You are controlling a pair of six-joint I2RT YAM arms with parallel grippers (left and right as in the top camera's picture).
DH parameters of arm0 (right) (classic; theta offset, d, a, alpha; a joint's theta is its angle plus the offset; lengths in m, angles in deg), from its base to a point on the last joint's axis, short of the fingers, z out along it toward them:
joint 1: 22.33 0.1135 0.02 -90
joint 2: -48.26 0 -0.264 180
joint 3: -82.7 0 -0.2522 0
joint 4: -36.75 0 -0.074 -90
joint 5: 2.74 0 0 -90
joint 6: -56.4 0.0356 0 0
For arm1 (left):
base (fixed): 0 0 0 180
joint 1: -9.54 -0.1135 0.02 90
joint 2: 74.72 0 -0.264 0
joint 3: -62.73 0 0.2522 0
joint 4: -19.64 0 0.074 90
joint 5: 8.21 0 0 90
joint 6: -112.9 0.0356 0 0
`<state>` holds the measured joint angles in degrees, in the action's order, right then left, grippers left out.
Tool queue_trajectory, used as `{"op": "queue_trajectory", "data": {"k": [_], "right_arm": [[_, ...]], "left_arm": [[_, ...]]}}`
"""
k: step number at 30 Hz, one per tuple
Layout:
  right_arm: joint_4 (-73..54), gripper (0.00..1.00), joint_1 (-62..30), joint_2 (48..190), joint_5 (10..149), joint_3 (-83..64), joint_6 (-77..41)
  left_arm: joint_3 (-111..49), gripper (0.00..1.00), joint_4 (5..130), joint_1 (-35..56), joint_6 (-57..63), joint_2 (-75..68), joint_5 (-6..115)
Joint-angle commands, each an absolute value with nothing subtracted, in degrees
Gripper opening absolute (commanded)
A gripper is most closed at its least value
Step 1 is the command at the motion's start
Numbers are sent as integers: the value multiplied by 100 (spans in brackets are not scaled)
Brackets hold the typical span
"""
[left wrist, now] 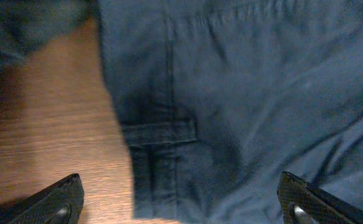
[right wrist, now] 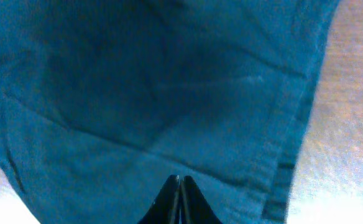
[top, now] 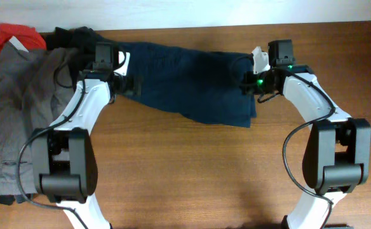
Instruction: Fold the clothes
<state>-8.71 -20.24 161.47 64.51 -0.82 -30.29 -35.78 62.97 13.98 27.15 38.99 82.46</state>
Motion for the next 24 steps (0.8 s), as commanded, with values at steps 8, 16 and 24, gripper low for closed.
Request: {"op": "queue_trajectory", "data": {"k": [8, 16, 24], "right_arm": [[-432, 4, -1968, 16790, 6353, -50, -2819], [-419, 4, -1972, 17166, 6395, -50, -2819], [-561, 4, -1978, 17176, 6847, -128, -2524]], "left_arm": [[-3639, 99, 6351, 1235, 2684, 3217, 8401], [-3676, 99, 6255, 1055, 2778, 3217, 7391], [-3681, 99, 6085, 675, 2774, 3220, 6888]]}}
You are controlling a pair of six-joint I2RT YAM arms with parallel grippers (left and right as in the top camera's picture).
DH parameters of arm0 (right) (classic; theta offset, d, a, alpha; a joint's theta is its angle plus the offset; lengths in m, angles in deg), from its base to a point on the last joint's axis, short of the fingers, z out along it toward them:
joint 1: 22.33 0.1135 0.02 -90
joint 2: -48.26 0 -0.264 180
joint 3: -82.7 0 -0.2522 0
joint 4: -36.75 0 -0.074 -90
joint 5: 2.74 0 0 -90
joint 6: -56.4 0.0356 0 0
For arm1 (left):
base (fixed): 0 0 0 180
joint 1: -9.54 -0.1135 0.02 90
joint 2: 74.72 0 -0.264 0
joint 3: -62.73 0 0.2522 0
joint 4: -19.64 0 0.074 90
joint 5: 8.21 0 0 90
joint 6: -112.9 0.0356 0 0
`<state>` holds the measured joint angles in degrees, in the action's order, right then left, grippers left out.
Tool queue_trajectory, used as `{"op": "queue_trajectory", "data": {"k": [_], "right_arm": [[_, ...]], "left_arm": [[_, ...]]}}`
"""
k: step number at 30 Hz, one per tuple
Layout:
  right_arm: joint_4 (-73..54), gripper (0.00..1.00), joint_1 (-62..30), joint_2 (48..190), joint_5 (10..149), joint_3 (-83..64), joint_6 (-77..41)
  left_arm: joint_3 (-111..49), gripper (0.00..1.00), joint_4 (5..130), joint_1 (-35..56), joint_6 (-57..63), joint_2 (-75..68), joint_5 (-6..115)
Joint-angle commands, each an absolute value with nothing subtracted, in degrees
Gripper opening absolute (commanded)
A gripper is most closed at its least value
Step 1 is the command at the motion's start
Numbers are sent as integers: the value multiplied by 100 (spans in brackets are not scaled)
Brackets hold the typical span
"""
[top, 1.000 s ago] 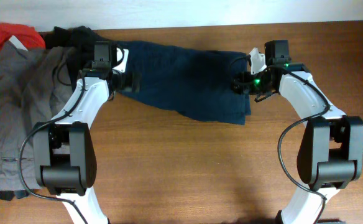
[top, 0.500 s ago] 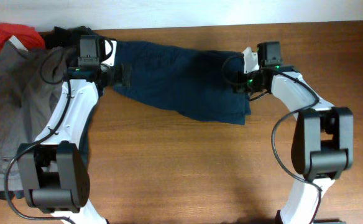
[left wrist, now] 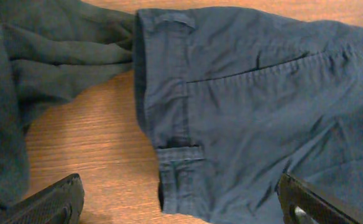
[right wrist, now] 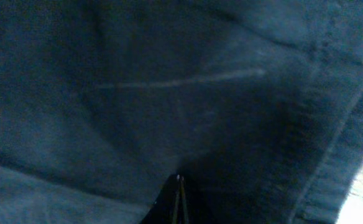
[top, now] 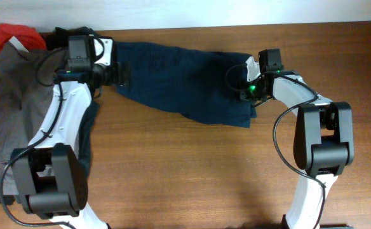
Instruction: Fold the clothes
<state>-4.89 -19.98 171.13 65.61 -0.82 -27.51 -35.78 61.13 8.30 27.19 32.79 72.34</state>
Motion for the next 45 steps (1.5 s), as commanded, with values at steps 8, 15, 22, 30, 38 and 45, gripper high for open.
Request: {"op": "queue_trajectory", "data": {"k": [8, 15, 22, 30, 38, 45], "right_arm": [[-1289, 4, -1976, 17176, 6882, -200, -2454], [-1781, 4, -1976, 17176, 6908, -203, -2620], [-1827, 4, -1972, 17176, 6910, -314, -2662], [-1776, 4, -1972, 17174, 6910, -364, -2714], [-1687, 4, -1972, 17176, 6908, -364, -2714], [-1625, 4, -1972, 17174, 6904, -364, -2714]], "left_arm": [[-3681, 99, 6165, 535, 2903, 3405, 6091], [-3681, 99, 6019, 526, 2909, 3915, 6012], [-3740, 99, 5208, 397, 2901, 4472, 6005], [-4690, 99, 5245, 207, 2903, 5449, 5131], [-5523, 99, 5599, 227, 2903, 6074, 4611], [-5523, 98, 5792, 223, 3036, 6103, 4626]]}}
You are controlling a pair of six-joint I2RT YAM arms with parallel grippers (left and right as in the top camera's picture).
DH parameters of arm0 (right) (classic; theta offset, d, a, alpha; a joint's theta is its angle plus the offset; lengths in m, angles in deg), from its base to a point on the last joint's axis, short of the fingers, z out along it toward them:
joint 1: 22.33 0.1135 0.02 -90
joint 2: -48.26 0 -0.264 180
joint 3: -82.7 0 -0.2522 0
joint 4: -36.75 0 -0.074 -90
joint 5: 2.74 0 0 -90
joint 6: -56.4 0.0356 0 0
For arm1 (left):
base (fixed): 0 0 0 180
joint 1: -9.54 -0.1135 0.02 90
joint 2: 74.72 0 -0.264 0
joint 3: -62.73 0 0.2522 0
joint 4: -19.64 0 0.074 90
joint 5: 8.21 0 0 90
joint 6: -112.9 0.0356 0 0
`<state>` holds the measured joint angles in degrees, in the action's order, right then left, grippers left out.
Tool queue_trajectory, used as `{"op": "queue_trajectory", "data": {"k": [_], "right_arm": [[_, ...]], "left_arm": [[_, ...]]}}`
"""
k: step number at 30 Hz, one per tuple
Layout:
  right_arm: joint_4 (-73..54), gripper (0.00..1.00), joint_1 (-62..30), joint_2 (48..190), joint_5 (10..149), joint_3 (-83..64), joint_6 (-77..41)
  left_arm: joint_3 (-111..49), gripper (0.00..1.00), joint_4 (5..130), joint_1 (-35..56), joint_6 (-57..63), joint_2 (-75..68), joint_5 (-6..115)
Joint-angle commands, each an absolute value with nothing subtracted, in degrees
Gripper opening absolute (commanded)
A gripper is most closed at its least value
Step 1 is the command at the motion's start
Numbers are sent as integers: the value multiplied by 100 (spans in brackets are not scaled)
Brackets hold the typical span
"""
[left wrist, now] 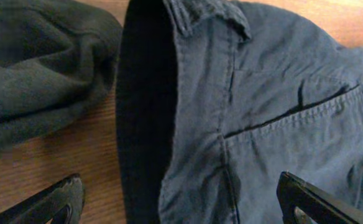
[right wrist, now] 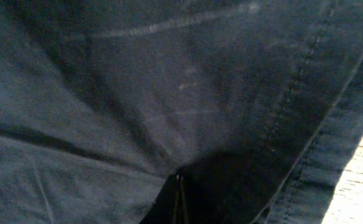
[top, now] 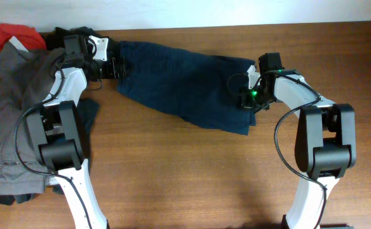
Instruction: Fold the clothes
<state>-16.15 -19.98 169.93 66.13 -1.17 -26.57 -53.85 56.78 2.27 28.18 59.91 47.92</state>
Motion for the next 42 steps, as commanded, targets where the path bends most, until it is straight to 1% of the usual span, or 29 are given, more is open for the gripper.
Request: {"op": "queue_trajectory", "data": {"k": [1, 11, 14, 18, 19, 22, 24, 25, 28, 29, 33, 38, 42], "right_arm": [[-1621, 4, -1972, 17174, 6906, -364, -2714], [-1577, 4, -1972, 17176, 6908, -364, -2716], [-1571, 4, -1972, 17174, 6908, -364, -2714], [-1516, 4, -1972, 17174, 6906, -364, -2714], [-1514, 4, -1972, 17174, 6904, -364, -2714], [-1516, 4, -1972, 17174, 6906, -364, -2714], [-1514, 4, -1972, 17176, 6906, -364, -2714], [-1510, 4, -1972, 17174, 6906, -364, -2714], [-1472, 4, -1972, 17176, 6906, -364, -2714], [-1462, 4, -1972, 17174, 6906, -364, -2714], [-1451, 4, -1972, 17176, 6904, -364, -2714], [-1492, 4, -1972, 17174, 6834, -364, -2714], [-1518, 4, -1972, 17174, 6609, -364, -2714]], "left_arm": [[-5523, 98, 5822, 225, 3036, 6124, 4639], [-5523, 98, 5962, 229, 3032, 6360, 4611], [-5523, 95, 5962, 253, 3030, 6360, 4543], [-5523, 89, 5975, 380, 3032, 6360, 4443], [-5523, 83, 5982, 424, 3032, 6360, 4440], [-5523, 73, 5980, 612, 3032, 6360, 4399], [-5523, 63, 5977, 734, 3034, 6360, 4410], [-5523, 53, 5973, 786, 3032, 6360, 4414], [-5523, 11, 5980, 850, 3023, 6360, 4467], [-5523, 1, 5988, 848, 2960, 6360, 4469], [-5530, 1, 6170, 782, 2763, 6347, 4467], [-5545, 1, 6771, 633, 2772, 6199, 4504], [-5545, 1, 7337, 601, 2909, 5877, 4812]]}}
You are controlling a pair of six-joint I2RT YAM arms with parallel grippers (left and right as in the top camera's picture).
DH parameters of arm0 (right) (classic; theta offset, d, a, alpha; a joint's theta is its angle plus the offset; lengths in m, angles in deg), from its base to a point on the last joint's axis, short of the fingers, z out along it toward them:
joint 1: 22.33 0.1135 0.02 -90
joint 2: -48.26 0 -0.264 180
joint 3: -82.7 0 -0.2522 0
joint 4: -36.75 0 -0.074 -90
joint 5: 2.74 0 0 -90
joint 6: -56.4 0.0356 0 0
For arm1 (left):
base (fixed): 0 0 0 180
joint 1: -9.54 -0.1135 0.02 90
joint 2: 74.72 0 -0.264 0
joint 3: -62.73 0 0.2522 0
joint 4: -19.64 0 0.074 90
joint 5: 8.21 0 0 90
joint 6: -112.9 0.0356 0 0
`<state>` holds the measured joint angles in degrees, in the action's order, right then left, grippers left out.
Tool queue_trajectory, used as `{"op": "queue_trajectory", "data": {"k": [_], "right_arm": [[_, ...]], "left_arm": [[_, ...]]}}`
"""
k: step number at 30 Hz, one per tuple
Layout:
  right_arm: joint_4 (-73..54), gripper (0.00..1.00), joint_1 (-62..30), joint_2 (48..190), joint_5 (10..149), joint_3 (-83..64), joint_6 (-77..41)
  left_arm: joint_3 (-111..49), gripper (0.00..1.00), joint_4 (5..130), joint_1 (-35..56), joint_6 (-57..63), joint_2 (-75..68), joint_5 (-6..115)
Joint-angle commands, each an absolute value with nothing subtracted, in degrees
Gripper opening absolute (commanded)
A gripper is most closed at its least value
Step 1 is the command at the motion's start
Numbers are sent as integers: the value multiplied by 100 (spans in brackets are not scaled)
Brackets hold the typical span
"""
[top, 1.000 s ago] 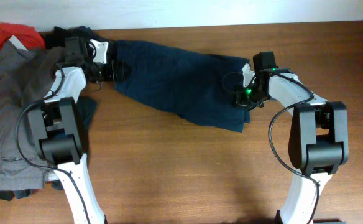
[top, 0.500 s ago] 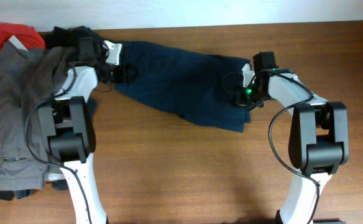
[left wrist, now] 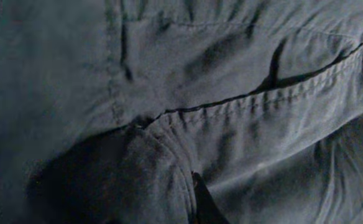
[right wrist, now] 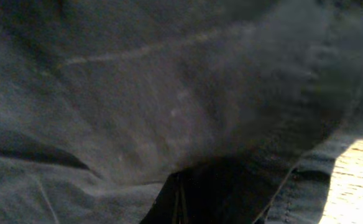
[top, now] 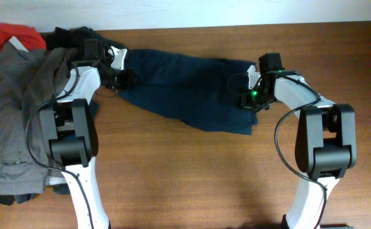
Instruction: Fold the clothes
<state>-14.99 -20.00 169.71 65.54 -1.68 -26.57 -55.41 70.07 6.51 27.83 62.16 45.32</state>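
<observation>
A navy pair of shorts point(top: 185, 86) lies stretched across the back of the table. My left gripper point(top: 123, 77) is at its left, waistband end. In the left wrist view the fingers point(left wrist: 197, 202) are shut with a fold of navy cloth point(left wrist: 231, 93) pinched beside a pocket seam. My right gripper point(top: 251, 102) is at the right end, and in the right wrist view it point(right wrist: 180, 199) is shut on the cloth near the stitched hem point(right wrist: 306, 168).
A heap of other clothes fills the left side: a large grey garment point(top: 14, 108), a red one point(top: 17, 35) in the back corner and a black one point(top: 71, 37). Bare wood table point(top: 192, 178) lies in front of the shorts.
My left gripper was open beside the waistband opening; now it sits a little further right and is shut on the waistband cloth. The right gripper is still shut at the right end.
My left gripper was open over the shorts' left side, then open further left by the belt loop, then open at the waistband opening, and now it is shut on the waistband. The right gripper stayed shut on the right end throughout.
</observation>
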Motion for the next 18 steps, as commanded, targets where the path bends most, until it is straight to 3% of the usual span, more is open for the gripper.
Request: {"op": "queue_trajectory", "data": {"k": [1, 10, 18], "right_arm": [[-1518, 4, -1972, 17174, 6574, -364, -2714], [-1516, 4, -1972, 17089, 5872, -347, -3018], [-1514, 4, -1974, 16947, 5877, 58, -3083]], "left_arm": [[-5545, 1, 7481, 614, 2999, 5801, 4856], [-5545, 1, 8847, 730, 3185, 5244, 5514], [-5536, 1, 9184, 795, 3180, 5244, 5918]]}}
